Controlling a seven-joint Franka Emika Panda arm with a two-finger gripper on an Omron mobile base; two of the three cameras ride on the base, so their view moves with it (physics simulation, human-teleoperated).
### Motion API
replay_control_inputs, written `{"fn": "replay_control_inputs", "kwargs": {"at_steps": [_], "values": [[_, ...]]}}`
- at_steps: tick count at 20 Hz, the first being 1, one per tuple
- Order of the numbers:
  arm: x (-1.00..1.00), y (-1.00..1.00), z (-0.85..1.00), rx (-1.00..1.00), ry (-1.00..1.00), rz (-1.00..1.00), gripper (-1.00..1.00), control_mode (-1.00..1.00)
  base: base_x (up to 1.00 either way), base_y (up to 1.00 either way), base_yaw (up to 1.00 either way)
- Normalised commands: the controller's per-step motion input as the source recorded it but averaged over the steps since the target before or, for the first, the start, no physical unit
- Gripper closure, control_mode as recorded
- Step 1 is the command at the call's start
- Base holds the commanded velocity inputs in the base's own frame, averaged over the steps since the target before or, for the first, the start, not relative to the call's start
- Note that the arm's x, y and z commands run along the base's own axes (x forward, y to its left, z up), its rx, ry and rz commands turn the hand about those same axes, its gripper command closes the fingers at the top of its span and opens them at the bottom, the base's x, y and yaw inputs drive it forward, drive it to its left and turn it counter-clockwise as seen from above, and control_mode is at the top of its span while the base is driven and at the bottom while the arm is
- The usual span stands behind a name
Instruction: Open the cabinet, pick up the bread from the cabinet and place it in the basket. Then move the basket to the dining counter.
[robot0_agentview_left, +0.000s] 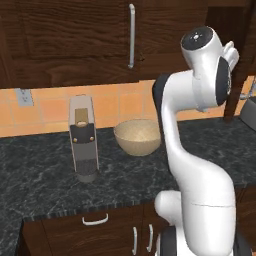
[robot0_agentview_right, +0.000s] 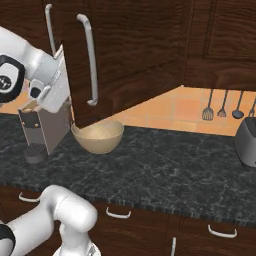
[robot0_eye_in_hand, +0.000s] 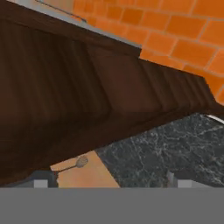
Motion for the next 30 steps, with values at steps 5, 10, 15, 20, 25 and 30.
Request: {"fn": "replay_control_inputs", "kwargs": {"at_steps": [5,10,15,20,25,30], "values": [[-0.01,-1.0,-0.01,0.16,-0.08,-0.35,-1.0,-1.0,0.0,0.0,0.0],[0.0,-1.0,0.0,0.15,0.0,-0.3,-1.0,-1.0,0.0,0.0,0.0],[-0.07,-0.97,0.0,0.19,-0.02,-0.05,-1.0,-1.0,0.0,0.0,0.0],[-0.01,0.7,-0.24,0.06,0.0,0.31,-1.0,-1.0,0.0,0.0,0.0],[-0.36,0.97,-0.14,-0.02,0.03,0.83,-1.0,-1.0,0.0,0.0,0.0],[-0.54,0.72,-0.31,-0.18,0.03,0.92,-1.0,-1.0,0.0,0.0,0.0]]}}
